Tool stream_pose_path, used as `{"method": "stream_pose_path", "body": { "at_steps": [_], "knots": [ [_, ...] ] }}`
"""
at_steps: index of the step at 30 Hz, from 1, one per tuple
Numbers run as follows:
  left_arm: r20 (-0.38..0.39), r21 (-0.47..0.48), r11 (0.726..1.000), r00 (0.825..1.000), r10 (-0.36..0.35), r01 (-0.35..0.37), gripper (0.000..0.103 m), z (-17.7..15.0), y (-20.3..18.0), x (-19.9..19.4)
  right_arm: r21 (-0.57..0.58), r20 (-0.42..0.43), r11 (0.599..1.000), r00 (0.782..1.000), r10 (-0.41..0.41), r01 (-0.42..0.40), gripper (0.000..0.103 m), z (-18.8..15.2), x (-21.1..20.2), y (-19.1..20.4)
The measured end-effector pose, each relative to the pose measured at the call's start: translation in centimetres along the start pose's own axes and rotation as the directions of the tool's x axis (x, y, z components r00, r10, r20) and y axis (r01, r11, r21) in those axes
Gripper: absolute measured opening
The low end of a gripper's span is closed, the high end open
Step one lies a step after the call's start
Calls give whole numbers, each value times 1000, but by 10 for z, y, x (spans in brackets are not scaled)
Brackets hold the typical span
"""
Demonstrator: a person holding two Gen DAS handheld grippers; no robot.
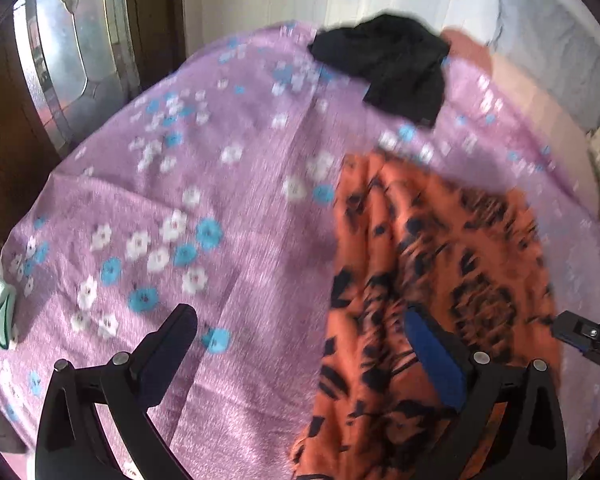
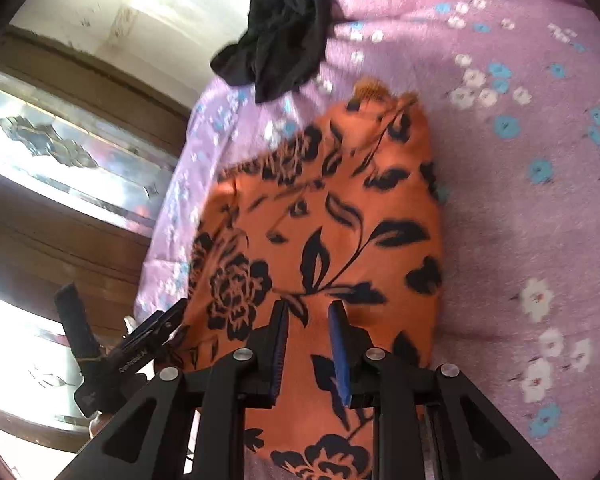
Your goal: Fold small clothes
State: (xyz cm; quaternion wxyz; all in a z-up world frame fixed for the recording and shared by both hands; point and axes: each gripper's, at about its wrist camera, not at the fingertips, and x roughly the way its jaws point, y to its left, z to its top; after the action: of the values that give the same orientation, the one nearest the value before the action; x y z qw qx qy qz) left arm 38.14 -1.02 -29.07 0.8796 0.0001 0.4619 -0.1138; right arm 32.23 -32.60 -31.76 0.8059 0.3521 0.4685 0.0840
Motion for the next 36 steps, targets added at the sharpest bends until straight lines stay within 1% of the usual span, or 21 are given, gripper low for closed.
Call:
{"method": "stream_pose_path", "body": {
  "at_steps": [1,2,3,4,5,7,9,11,13,14,16,18,20,24,25,26,27,29,31,35,36],
  "knots": [
    [11,-8,1000,1000,-18,18,103,2,1,-3,6,14,1000,1000,4,-4,30,2,-4,-3],
    [18,-18,999,999,-40,40,103,3,1,-5,26,33,1000,999,14,-14,47,5,-11,-9],
    [20,-26,998,998,-55,55,103,4,0,-5,43,46,999,999,19,-21,72,7,-14,-14],
    [19,-30,997,998,-67,67,103,5,-2,-4,71,71,997,997,19,-25,77,9,-20,-21],
    [17,-27,997,998,-67,67,103,5,-4,-4,91,100,996,995,10,-19,77,9,-24,-26],
    [12,-18,999,999,-48,49,103,4,-11,-2,100,114,995,993,2,-13,77,11,-28,-31],
    [2,-12,999,999,-44,44,103,4,-16,1,96,131,995,991,15,-28,77,9,-31,-31],
    [-21,4,1000,1000,-11,11,103,0,-22,7,65,143,997,989,23,-33,74,8,-29,-26],
    [-62,34,999,997,45,-43,103,-5,-26,17,39,134,999,991,11,-16,62,7,-22,-20],
    [-80,46,997,995,62,-59,103,-8,-27,21,33,110,999,994,9,-13,51,7,-15,-18],
    [-86,39,998,995,57,-54,103,-10,-27,25,31,62,1000,998,-7,6,48,6,2,-19],
    [-94,25,999,994,48,-46,103,-9,-25,26,5,47,998,997,-65,65,45,5,15,-20],
    [-90,5,1000,996,27,-27,103,-7,-22,24,18,50,998,997,-55,54,44,7,11,-19],
    [-23,-29,999,999,-25,25,103,1,-14,12,87,69,996,998,10,-16,46,11,-6,-30],
    [-16,-43,999,999,-34,33,103,3,-10,10,108,77,994,997,16,-25,50,11,-10,-34],
    [-19,-54,998,999,-45,44,103,6,-9,13,127,85,991,996,26,-37,62,12,-15,-38],
    [-32,-74,995,997,-71,68,103,8,-6,17,141,92,989,995,32,-45,70,12,-18,-42],
    [-59,-116,987,991,-119,111,103,9,-1,23,168,109,984,993,39,-57,71,13,-22,-50],
    [-90,-153,976,981,-172,157,103,11,2,30,186,89,980,995,52,-68,71,14,-20,-57],
    [-141,-181,968,969,-201,174,103,8,-1,39,231,36,969,996,82,-88,71,13,-6,-69],
    [-158,-190,962,961,-226,195,103,8,-1,41,239,30,966,996,89,-94,71,13,-3,-73]
  ]
}}
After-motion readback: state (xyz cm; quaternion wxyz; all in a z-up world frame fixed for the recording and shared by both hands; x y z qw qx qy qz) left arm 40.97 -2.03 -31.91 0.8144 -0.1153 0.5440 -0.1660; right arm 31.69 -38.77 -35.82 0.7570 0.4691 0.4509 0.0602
